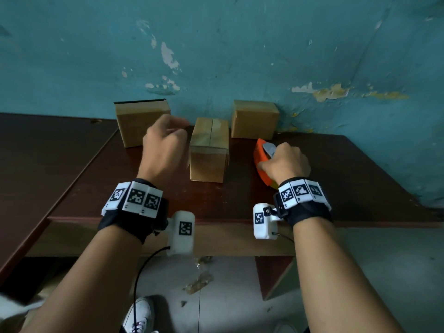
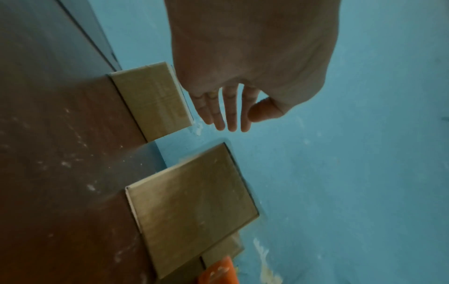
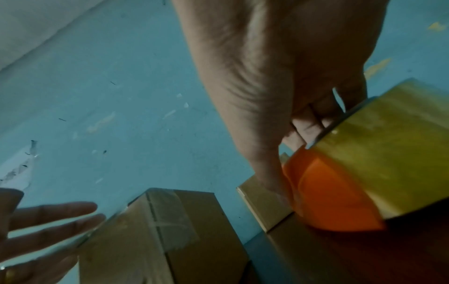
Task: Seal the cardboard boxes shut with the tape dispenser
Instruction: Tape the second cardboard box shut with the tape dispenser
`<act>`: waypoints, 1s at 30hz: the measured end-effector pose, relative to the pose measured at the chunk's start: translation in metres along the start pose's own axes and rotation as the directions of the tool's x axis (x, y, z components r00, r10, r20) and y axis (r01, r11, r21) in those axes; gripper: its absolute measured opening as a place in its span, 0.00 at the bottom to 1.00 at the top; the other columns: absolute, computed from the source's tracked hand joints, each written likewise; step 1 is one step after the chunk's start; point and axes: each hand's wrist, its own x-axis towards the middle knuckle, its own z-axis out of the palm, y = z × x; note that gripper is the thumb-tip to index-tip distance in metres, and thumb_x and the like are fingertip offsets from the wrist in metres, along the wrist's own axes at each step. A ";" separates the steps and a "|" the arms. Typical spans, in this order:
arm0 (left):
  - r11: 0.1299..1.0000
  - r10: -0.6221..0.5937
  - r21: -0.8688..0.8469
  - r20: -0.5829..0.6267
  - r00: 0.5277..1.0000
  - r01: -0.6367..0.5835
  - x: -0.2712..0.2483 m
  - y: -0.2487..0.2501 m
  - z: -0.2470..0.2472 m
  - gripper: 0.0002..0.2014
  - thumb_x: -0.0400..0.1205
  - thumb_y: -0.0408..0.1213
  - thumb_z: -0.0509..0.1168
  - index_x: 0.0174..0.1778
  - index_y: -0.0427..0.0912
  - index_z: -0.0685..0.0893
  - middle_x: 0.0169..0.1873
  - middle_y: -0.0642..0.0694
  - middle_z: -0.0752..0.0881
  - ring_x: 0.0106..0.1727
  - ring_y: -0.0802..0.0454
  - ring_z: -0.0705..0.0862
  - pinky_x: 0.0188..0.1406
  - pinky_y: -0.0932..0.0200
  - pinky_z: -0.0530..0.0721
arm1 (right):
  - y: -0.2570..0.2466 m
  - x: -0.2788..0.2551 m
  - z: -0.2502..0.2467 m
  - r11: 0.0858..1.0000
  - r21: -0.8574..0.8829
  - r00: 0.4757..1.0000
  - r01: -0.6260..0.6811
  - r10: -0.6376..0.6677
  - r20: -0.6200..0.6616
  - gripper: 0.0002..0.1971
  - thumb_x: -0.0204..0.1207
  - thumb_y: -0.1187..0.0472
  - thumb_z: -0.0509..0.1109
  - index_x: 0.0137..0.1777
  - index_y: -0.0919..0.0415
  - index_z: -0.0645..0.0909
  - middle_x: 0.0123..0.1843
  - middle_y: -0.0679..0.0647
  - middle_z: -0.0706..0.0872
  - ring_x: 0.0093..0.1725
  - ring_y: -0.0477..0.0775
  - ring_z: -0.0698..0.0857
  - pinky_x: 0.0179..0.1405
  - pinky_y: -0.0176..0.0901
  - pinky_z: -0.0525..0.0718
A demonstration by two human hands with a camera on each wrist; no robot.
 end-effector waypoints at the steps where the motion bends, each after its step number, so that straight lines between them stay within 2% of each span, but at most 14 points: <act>1: 0.999 -0.024 -0.039 -0.066 0.998 0.021 0.003 -0.001 -0.004 0.14 0.76 0.32 0.61 0.53 0.47 0.87 0.43 0.40 0.90 0.41 0.42 0.87 0.37 0.45 0.84 | -0.003 0.000 -0.001 1.000 -0.005 0.999 0.018 -0.018 -0.051 0.25 0.79 0.42 0.80 0.66 0.60 0.83 0.62 0.61 0.88 0.63 0.67 0.88 0.58 0.59 0.86; 2: 0.997 -0.042 -0.066 -0.126 0.991 0.034 0.006 -0.002 -0.006 0.11 0.77 0.31 0.60 0.48 0.46 0.86 0.42 0.43 0.88 0.40 0.46 0.84 0.39 0.48 0.82 | -0.006 0.000 -0.003 0.999 0.007 0.992 0.042 -0.041 -0.116 0.21 0.81 0.42 0.78 0.61 0.60 0.85 0.59 0.61 0.88 0.60 0.67 0.88 0.61 0.61 0.86; 3: 0.994 -0.065 -0.096 -0.168 0.984 0.049 0.009 -0.004 -0.008 0.09 0.79 0.30 0.60 0.44 0.45 0.84 0.40 0.46 0.86 0.41 0.50 0.81 0.41 0.51 0.80 | -0.010 0.001 -0.005 0.996 0.047 0.982 0.077 -0.068 -0.177 0.17 0.82 0.43 0.75 0.54 0.58 0.85 0.54 0.60 0.88 0.57 0.66 0.87 0.59 0.61 0.87; 4: 0.989 -0.095 -0.128 -0.186 0.978 0.072 0.012 -0.005 -0.008 0.08 0.82 0.30 0.60 0.43 0.45 0.82 0.39 0.48 0.84 0.42 0.52 0.80 0.43 0.54 0.79 | -0.013 0.002 -0.007 0.985 0.117 0.971 0.124 -0.096 -0.221 0.16 0.83 0.44 0.73 0.47 0.58 0.83 0.48 0.57 0.86 0.52 0.65 0.87 0.52 0.58 0.86; 6: 0.975 -0.165 -0.174 -0.160 0.973 0.137 0.017 -0.009 -0.007 0.06 0.86 0.32 0.60 0.47 0.44 0.81 0.39 0.48 0.83 0.42 0.52 0.81 0.44 0.56 0.80 | -0.020 0.005 -0.006 0.910 0.325 0.955 0.256 -0.186 -0.232 0.13 0.84 0.50 0.70 0.41 0.57 0.84 0.42 0.54 0.88 0.47 0.63 0.89 0.41 0.52 0.82; 8: 0.960 -0.224 -0.192 -0.095 0.970 0.203 0.019 -0.014 -0.003 0.04 0.90 0.35 0.61 0.52 0.43 0.80 0.39 0.47 0.83 0.42 0.52 0.81 0.46 0.54 0.81 | -0.027 0.004 -0.002 0.761 0.556 0.942 0.335 -0.274 -0.193 0.10 0.85 0.55 0.68 0.44 0.57 0.86 0.40 0.54 0.91 0.45 0.58 0.90 0.44 0.52 0.86; 10: 0.944 -0.271 -0.203 -0.036 0.962 0.258 0.020 -0.019 0.002 0.04 0.92 0.38 0.62 0.54 0.42 0.80 0.38 0.47 0.83 0.41 0.51 0.81 0.47 0.52 0.80 | -0.034 0.002 0.003 0.641 0.697 0.937 0.320 -0.321 -0.136 0.09 0.87 0.57 0.67 0.45 0.57 0.84 0.38 0.52 0.90 0.40 0.52 0.89 0.45 0.52 0.86; 13: 0.923 -0.311 -0.237 -0.003 0.950 0.302 0.017 -0.021 0.011 0.07 0.92 0.40 0.63 0.49 0.43 0.78 0.35 0.47 0.81 0.37 0.51 0.81 0.43 0.52 0.80 | -0.044 -0.001 0.012 0.565 0.785 0.919 0.253 -0.394 -0.012 0.09 0.90 0.58 0.64 0.49 0.59 0.80 0.37 0.52 0.86 0.37 0.50 0.85 0.39 0.44 0.81; 17: 0.914 -0.331 -0.252 -0.009 0.944 0.318 0.015 -0.020 0.017 0.11 0.93 0.40 0.62 0.45 0.44 0.76 0.33 0.48 0.79 0.34 0.52 0.79 0.40 0.55 0.79 | -0.050 -0.004 0.023 0.562 0.797 0.908 0.221 -0.417 0.042 0.08 0.91 0.59 0.61 0.50 0.58 0.78 0.40 0.55 0.84 0.39 0.52 0.85 0.40 0.46 0.81; 23: 0.852 -0.425 -0.323 0.036 0.904 0.413 0.012 -0.022 0.018 0.16 0.93 0.43 0.61 0.39 0.44 0.75 0.31 0.47 0.79 0.33 0.52 0.79 0.39 0.56 0.78 | -0.047 -0.001 0.035 0.520 0.841 0.919 0.147 -0.387 0.079 0.08 0.90 0.61 0.60 0.50 0.61 0.79 0.38 0.57 0.85 0.37 0.53 0.87 0.37 0.45 0.81; 27: 0.834 -0.454 -0.329 0.046 0.890 0.443 0.010 -0.021 0.019 0.17 0.93 0.44 0.61 0.38 0.44 0.75 0.30 0.47 0.78 0.32 0.52 0.78 0.37 0.56 0.78 | -0.043 -0.004 0.038 0.579 0.805 0.914 0.125 -0.382 0.133 0.10 0.91 0.60 0.58 0.50 0.60 0.79 0.38 0.57 0.87 0.38 0.55 0.88 0.39 0.47 0.82; 30: 0.823 -0.486 -0.304 0.059 0.872 0.479 0.008 -0.024 0.021 0.18 0.93 0.45 0.61 0.37 0.43 0.75 0.31 0.46 0.76 0.31 0.51 0.75 0.37 0.54 0.77 | -0.042 -0.004 0.040 0.632 0.768 0.908 0.105 -0.376 0.186 0.12 0.90 0.59 0.57 0.50 0.61 0.80 0.37 0.58 0.88 0.38 0.57 0.90 0.35 0.44 0.83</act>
